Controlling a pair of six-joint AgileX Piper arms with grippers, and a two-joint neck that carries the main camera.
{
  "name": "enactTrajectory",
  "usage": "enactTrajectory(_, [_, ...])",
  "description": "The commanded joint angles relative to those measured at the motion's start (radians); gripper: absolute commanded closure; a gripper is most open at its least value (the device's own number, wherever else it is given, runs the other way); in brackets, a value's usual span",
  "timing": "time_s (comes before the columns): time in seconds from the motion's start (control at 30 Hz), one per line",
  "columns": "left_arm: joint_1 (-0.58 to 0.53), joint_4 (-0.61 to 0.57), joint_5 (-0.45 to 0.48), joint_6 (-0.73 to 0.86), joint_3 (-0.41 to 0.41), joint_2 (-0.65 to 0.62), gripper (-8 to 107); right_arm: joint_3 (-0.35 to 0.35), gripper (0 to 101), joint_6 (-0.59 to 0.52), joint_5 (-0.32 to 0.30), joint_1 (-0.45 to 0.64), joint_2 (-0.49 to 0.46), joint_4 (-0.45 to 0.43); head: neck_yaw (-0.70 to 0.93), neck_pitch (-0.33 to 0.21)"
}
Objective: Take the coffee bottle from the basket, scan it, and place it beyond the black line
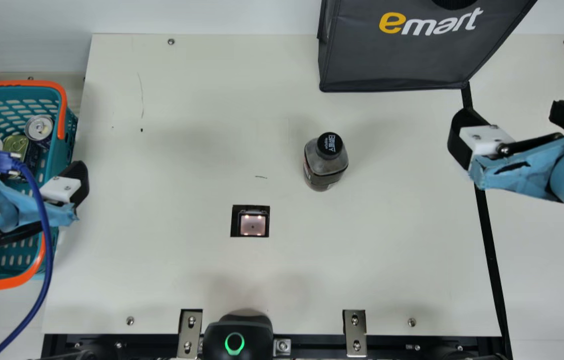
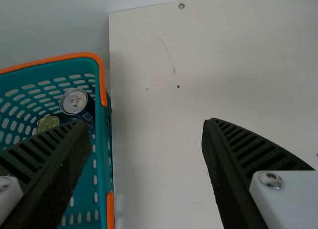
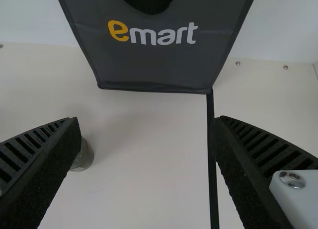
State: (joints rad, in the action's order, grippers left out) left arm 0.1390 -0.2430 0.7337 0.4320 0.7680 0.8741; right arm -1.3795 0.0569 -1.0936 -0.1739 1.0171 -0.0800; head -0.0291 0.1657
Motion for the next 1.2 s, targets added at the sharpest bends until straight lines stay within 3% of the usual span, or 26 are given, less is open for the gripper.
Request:
enactTrajectory(0.0, [0.0,0.0,0.0,0.0,0.0,0.0,9,-0.003,10,0.006,0.001,-0.016,0.006,-0.005,0.002,-0.027])
enactTrajectory(0.5, [0.0,0.0,0.0,0.0,0.0,0.0,9,-0.015,10,0.062,0.014,-0.17,0.055,-0.052,0.002,-0.027])
enactTrajectory(1.17, [0.0,0.0,0.0,0.0,0.0,0.0,9,-0.039,10,0.115,0.025,-0.306,0.119,-0.045,0.002,-0.027])
